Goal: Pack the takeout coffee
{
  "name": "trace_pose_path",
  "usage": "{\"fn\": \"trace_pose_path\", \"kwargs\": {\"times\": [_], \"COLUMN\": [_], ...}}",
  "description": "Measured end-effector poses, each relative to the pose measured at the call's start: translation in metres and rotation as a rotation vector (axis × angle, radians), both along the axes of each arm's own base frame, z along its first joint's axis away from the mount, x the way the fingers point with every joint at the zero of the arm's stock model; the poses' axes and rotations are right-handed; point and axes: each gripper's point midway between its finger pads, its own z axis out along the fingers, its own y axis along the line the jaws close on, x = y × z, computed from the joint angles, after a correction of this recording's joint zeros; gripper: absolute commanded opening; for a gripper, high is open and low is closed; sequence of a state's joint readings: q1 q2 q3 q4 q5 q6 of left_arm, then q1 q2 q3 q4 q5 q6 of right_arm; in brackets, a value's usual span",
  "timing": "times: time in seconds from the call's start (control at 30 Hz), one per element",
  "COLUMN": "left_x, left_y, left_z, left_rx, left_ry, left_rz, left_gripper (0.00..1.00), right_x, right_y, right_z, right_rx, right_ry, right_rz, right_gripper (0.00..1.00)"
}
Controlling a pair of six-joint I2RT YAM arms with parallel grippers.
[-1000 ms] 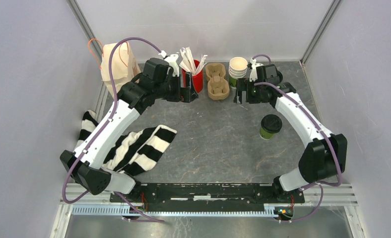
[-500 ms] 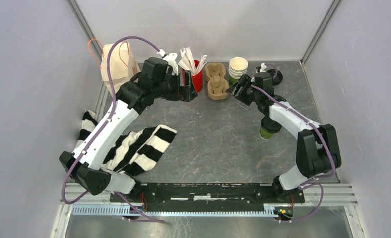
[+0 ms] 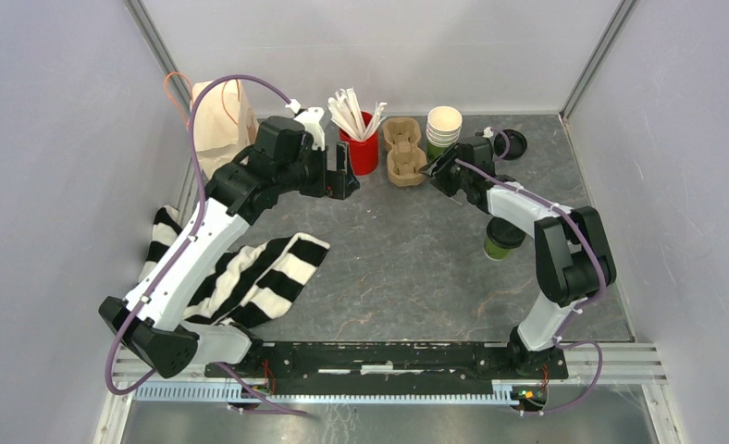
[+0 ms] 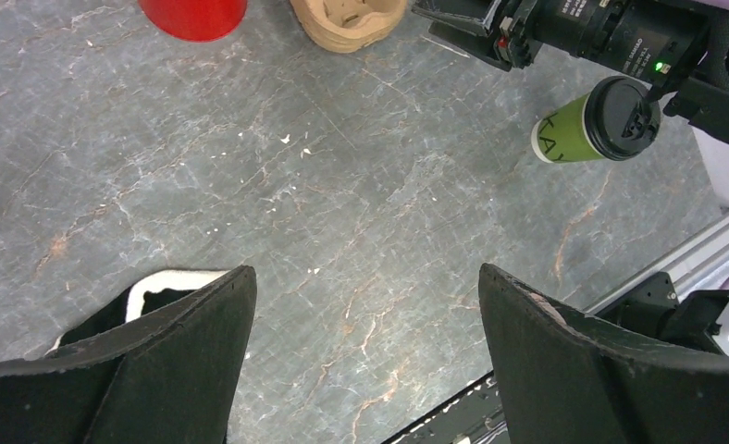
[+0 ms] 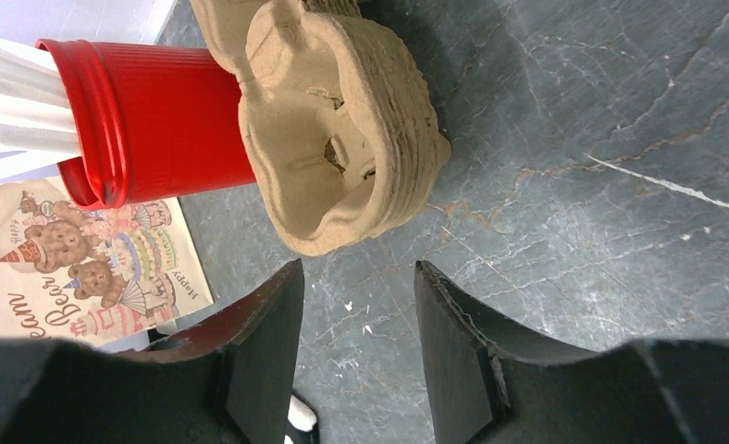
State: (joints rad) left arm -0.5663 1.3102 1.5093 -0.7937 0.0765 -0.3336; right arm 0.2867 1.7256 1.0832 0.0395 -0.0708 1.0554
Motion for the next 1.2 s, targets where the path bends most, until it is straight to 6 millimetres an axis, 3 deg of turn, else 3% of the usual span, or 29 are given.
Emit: {"fn": "trace_pose_path", "kwargs": {"times": [0.2, 0.7, 0.87, 1.07, 1.2], "left_x": [0.003, 0.017, 0.017, 0.017, 0.017], "left_y": [0.009, 0.023, 0.025, 0.026, 0.026], "left_z": [-0.009, -0.02, -0.024, -0.024, -0.024], "left_rx": [0.054, 0.155, 0.17, 0.173, 0.173], "left_ry": [0.017, 0.015, 0.029, 0.033, 0.033], "left_rz": [0.025, 0.073, 0.079, 0.081, 0.082], "left_gripper": [0.96, 0.96, 0.96, 0.96, 0.96], "right_x": [0.005, 0.027, 0.029, 0.032, 0.024], "right_y": [0.005, 0.008, 0.008, 0.007, 0.021], "right_z": [-0.004, -0.025, -0.024, -0.004, 0.021], "right_rx": [-0.014, -0.064, -0.096, -0.299, -0.442], "right_ry": [0.003, 0.027, 0.033, -0.027, -0.168], "right_rz": [0.004, -0.012, 0.0, 0.133, 0.348], "right_gripper": [0.56, 0.51, 0.56, 0.63, 0.66]}}
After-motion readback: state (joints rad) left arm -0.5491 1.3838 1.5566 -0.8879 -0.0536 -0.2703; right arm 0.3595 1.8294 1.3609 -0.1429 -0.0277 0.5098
